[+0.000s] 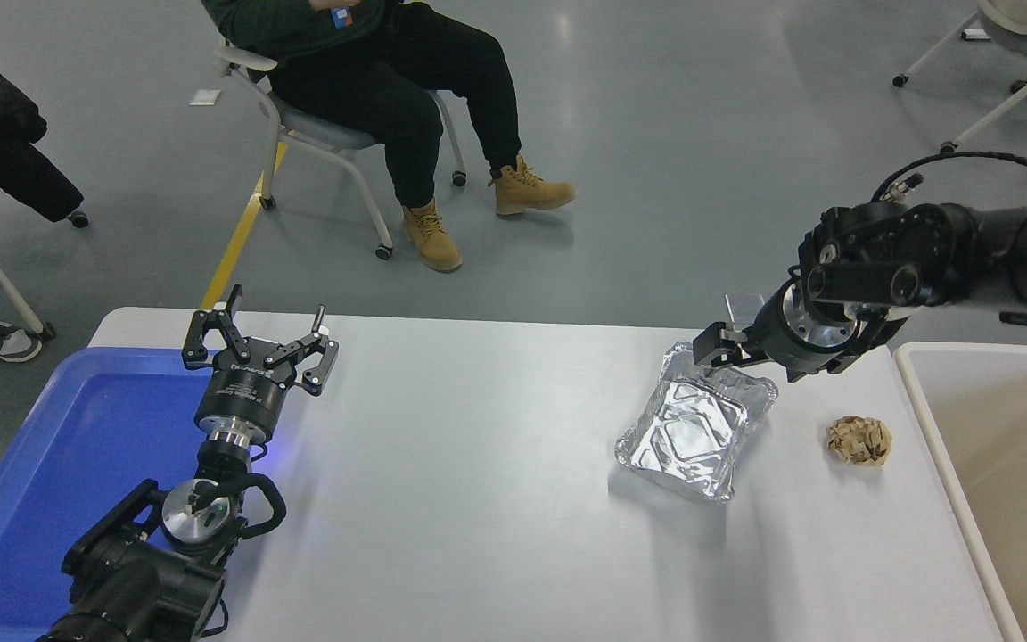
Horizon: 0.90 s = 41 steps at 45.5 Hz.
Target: Pick up foil plate and place in dustbin
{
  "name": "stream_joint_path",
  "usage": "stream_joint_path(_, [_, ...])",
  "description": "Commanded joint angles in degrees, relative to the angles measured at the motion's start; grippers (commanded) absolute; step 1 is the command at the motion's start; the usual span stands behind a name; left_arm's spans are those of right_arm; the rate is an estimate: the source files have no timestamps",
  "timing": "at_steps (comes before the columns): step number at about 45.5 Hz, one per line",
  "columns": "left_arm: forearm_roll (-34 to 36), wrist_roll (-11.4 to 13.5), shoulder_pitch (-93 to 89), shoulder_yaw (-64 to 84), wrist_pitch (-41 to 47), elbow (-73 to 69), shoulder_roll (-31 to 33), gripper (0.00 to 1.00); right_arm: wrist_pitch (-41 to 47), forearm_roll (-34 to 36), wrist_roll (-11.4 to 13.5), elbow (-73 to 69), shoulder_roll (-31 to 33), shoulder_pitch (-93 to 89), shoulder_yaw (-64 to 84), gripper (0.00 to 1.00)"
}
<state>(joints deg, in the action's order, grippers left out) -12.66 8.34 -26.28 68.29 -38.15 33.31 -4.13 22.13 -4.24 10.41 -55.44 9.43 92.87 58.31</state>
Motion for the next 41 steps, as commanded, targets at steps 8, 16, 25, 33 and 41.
stream_joint_path(8, [0.0, 0.0, 0.0, 0.0, -0.1, 0.0, 0.0, 0.99, -10.0, 15.0, 8.3, 10.2, -4.8, -11.7, -0.5, 1.0])
stream_joint_path(16, [0.0, -0.1, 0.0, 0.0, -0.1, 0.0, 0.0, 0.99, -13.9, 15.0, 9.8, 14.2, -5.0, -17.7, -2.5, 1.0])
stream_joint_path(25, [0.0, 0.0, 0.0, 0.0, -0.1, 0.0, 0.0, 0.99, -14.8, 15.0, 9.7, 16.8, -5.0, -20.4, -4.6, 1.0])
stream_joint_path(33, [0.0, -0.1, 0.0, 0.0, -0.1, 0.0, 0.0, 0.99, -14.8, 14.9, 9.4, 19.2, -5.0, -22.3, -5.0, 1.0])
stream_joint_path(41, [0.0, 0.0, 0.0, 0.0, -0.1, 0.0, 0.0, 0.99, -14.9, 14.4, 8.9, 21.1, -5.6, -24.4, -5.0, 0.97])
